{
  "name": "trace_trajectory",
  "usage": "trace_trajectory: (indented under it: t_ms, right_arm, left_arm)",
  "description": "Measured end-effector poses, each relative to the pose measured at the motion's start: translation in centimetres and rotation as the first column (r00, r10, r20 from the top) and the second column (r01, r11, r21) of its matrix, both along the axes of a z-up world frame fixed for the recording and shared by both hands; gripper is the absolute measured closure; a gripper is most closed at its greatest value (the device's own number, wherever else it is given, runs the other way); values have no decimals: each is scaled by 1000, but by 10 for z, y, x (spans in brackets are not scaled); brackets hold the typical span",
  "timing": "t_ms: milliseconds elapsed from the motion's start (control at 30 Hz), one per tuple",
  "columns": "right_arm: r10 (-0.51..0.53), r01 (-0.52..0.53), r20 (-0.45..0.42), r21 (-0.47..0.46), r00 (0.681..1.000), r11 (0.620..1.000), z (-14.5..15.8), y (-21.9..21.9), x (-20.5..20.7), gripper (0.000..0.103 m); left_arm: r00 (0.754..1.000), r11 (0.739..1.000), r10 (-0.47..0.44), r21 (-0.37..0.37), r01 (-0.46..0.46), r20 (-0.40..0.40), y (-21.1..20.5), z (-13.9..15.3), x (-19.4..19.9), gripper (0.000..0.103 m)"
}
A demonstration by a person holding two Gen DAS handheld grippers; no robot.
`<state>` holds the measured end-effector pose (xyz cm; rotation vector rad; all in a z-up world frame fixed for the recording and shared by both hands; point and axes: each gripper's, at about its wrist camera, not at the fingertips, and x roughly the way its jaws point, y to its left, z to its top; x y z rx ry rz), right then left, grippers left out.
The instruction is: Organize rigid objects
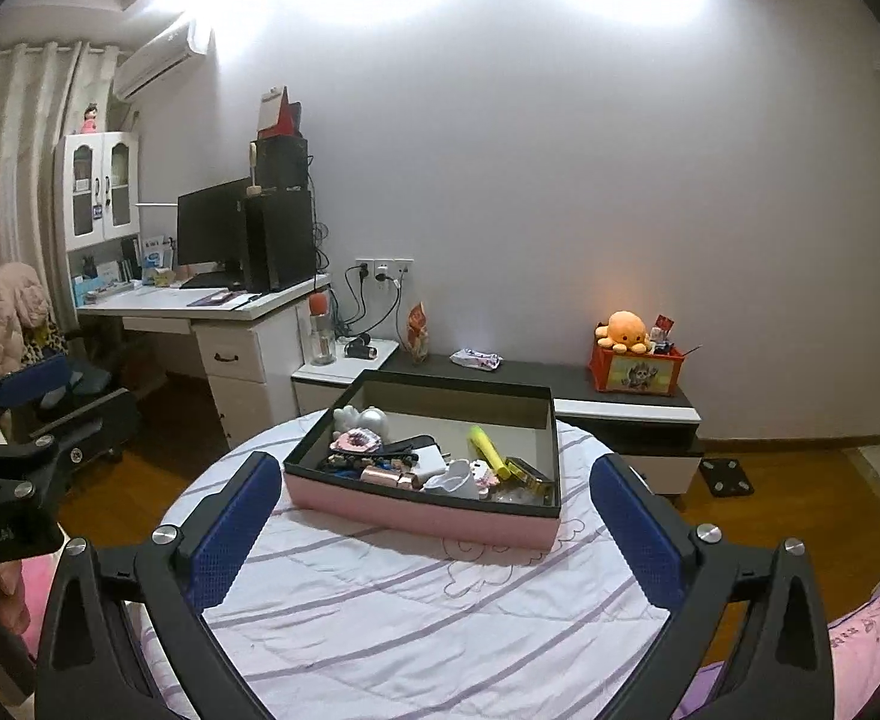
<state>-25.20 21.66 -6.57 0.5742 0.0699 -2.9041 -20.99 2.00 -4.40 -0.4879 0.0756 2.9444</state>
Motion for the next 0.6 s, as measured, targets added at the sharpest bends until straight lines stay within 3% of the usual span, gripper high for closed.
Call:
trace_trajectory:
  t_ms: [600]
  right_arm:
    - [2,-1,-64,11,998,1000,18,-26,71,0]
  left_arm:
    - [994,998,59,-4,-60,-95,-16,21,85,0]
